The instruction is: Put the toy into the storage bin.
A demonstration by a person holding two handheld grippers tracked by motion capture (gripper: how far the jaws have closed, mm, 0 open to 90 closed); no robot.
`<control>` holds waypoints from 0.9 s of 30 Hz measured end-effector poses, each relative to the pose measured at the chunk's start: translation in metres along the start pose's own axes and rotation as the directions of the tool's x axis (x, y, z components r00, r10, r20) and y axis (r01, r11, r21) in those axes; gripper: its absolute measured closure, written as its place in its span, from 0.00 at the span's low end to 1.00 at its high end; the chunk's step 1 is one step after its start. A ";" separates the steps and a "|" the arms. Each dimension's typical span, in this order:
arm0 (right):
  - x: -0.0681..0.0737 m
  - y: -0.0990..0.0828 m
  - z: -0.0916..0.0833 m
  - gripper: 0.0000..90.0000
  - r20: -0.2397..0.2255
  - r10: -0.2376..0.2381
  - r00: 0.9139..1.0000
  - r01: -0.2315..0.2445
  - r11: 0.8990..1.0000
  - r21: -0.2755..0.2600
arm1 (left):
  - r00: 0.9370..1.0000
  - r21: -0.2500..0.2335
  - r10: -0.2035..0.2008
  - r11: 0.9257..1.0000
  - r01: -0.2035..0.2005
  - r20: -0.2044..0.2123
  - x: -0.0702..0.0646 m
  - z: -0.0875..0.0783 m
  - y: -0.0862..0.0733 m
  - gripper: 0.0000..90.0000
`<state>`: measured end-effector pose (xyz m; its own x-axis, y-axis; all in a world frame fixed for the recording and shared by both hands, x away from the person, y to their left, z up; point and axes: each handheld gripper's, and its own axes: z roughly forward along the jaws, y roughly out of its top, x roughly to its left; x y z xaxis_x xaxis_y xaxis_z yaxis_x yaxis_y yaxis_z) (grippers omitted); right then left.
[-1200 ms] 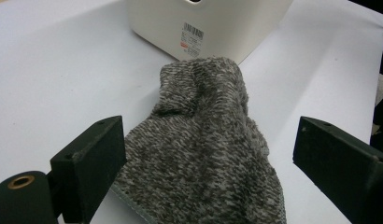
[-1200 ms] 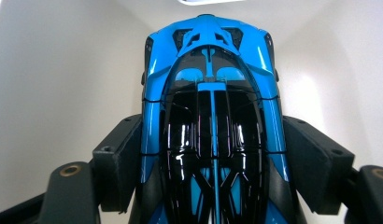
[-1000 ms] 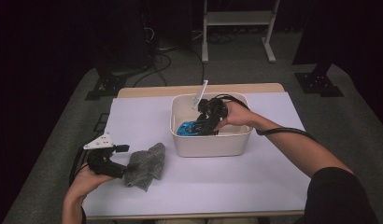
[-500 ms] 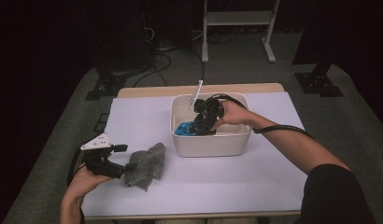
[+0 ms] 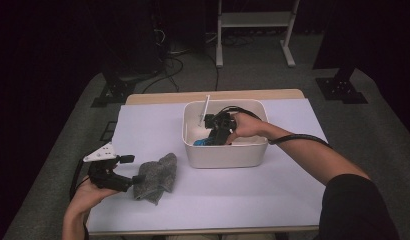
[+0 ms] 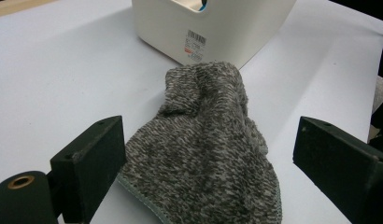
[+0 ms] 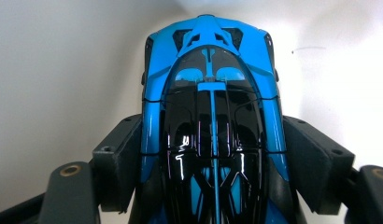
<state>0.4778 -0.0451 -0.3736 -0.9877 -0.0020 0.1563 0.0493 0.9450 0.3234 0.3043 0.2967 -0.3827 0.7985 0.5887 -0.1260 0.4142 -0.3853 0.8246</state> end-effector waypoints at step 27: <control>-0.002 -0.002 0.009 0.29 -0.014 0.012 1.000 -0.011 0.997 0.076 | 1.000 0.001 0.004 1.000 -0.004 0.001 -0.001 -0.001 0.000 0.09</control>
<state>0.4785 -0.0440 -0.3826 -0.9848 0.0049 0.1734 0.0487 0.9672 0.2494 0.3032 0.2964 -0.3817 0.8005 0.5866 -0.1231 0.4113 -0.3881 0.8247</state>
